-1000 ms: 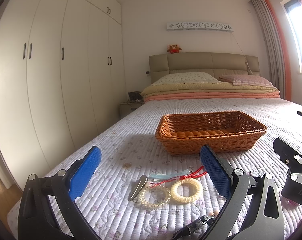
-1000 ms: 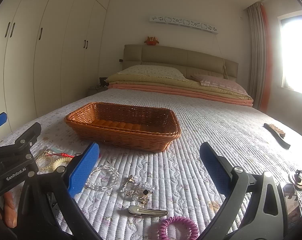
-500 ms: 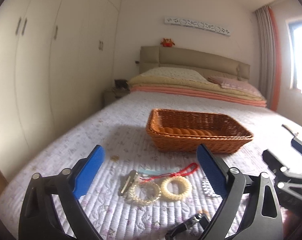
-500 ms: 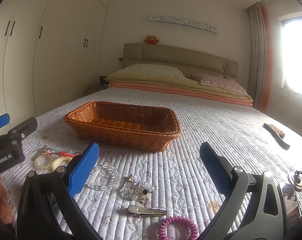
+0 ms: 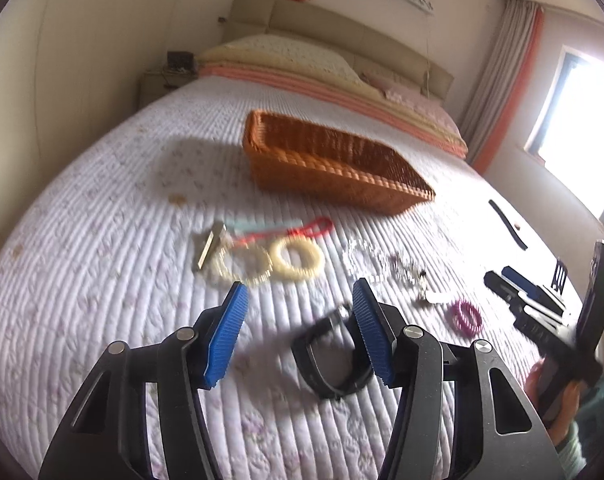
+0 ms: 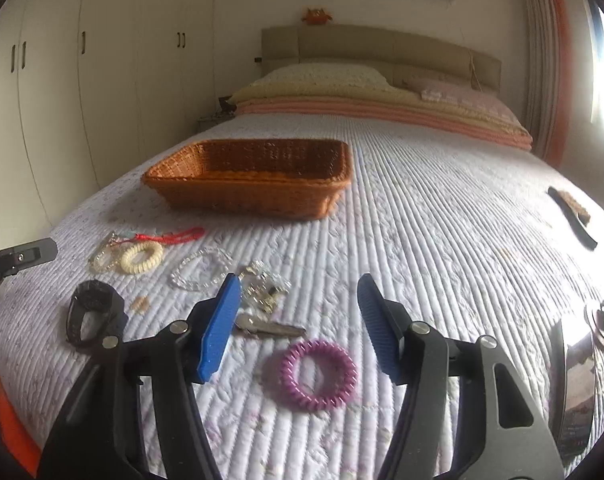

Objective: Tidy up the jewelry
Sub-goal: 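Grasp the black watch with the left tool while the right tool grasps the purple coil hair tie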

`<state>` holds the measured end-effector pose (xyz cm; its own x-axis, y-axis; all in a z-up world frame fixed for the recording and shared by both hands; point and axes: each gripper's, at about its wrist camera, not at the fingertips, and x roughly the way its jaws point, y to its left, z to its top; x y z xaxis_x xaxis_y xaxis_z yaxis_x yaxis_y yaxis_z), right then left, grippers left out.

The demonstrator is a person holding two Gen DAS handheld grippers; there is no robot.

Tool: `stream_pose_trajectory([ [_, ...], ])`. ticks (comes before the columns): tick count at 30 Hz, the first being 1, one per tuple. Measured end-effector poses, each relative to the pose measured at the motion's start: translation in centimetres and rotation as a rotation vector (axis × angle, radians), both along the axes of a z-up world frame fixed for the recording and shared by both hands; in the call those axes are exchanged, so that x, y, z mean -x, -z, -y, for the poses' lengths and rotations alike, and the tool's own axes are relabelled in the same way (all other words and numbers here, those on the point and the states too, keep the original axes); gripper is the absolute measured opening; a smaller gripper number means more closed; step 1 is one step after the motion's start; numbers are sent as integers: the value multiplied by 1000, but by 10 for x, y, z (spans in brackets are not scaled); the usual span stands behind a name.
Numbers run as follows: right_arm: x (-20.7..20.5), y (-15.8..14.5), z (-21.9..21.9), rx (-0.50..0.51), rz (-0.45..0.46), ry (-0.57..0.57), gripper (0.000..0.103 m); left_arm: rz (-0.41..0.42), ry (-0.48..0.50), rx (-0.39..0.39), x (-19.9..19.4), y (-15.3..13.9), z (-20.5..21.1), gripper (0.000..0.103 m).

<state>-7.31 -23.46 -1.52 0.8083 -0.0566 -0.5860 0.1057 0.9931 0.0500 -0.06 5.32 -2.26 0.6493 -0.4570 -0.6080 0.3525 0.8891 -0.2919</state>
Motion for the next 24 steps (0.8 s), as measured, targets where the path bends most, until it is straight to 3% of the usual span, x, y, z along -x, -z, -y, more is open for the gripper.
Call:
stream_pose_trajectory([
  [3,9,8,15,-43,-65,6,38,-44,20,-4,5,10,6,51],
  [8,13,22,18,-80,-128,-6,36,-125,19,-3,2,34,13,37],
  [10,7,29,16,-83,-157,-18,29,-136,5,-17,0,39,13,36],
  [16,-19,47,21,-88,-229,7,28,-187,5,17,-11,45,9,34],
  [18,-19,49,18,-70,-222,7,23,-196,10,6,-13,46,12,33],
  [20,-18,48,14,-41,-221,13,12,-188,-3,-20,-13,47,14,20],
  [24,-14,46,10,-33,-196,3,10,-191,-2,-16,-15,47,14,17],
])
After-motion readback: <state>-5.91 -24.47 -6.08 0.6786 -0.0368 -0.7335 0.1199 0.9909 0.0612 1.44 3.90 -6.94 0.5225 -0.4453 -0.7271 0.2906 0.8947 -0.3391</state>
